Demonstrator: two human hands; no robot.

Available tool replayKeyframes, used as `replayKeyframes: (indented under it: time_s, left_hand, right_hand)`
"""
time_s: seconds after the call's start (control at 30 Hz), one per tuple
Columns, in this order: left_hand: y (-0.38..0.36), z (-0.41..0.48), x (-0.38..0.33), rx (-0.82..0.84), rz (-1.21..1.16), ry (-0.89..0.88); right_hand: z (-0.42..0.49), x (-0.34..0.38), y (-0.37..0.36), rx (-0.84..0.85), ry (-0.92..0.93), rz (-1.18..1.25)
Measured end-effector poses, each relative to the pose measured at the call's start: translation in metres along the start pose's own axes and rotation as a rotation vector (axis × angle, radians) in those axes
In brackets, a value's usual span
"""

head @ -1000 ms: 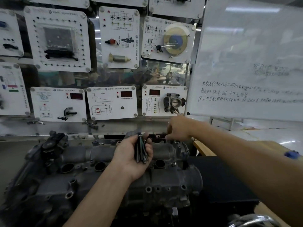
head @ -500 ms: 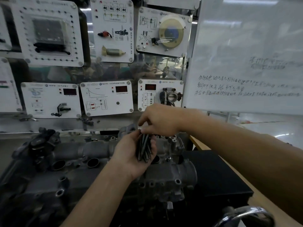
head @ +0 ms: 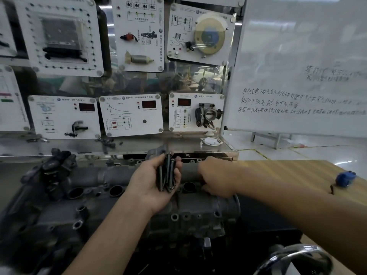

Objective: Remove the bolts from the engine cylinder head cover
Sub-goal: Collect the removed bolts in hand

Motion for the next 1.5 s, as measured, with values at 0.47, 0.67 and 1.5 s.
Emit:
replayKeyframes:
  time_s: [0.47, 0.67, 1.5]
  left_hand:
    - [0.015, -0.011, -0.019, -0.005, -0.035, -0.033]
    - [0.037, -0.015, -0.042, -0.094, -0.136, -0.072]
    - [0.062, -0.033, -0.071, -0.058, -0.155, -0.04]
  right_hand:
    - [0.049, 0.08, 0.07, -0.267, 0.224, 0.29]
    - [0.054, 0.043, 0.065, -0.16, 0.136, 0.336]
    - [0.079, 0.134, 0.112, -0.338, 0.391, 0.316]
Point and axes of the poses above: each hand's wrist, its own z-axis towards the middle knuckle, its own y-axis out of the back of the hand, x = y × z, the point moved 6 cm from there along z, towards the middle knuckle, and after that the axes turned 15 degrees about -x, right-handed, at the moved point
